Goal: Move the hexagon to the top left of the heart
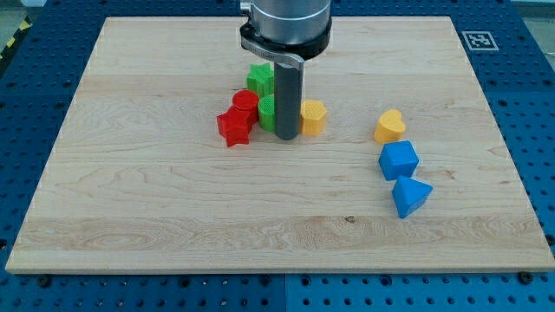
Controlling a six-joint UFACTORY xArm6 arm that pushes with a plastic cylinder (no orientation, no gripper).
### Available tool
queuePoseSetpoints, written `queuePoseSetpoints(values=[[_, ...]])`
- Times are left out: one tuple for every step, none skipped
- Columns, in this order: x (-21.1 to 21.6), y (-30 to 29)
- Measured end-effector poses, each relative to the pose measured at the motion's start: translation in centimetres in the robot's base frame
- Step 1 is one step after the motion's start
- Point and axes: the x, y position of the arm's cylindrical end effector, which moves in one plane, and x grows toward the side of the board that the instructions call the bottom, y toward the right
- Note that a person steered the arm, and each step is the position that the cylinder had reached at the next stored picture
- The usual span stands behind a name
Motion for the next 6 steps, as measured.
queuePoseSetpoints(values=[[-0.2,0.9],[-0.2,3.7],[0.8,5.7],[0.1,6.2],[-0.8,6.2],[-0.8,5.1]])
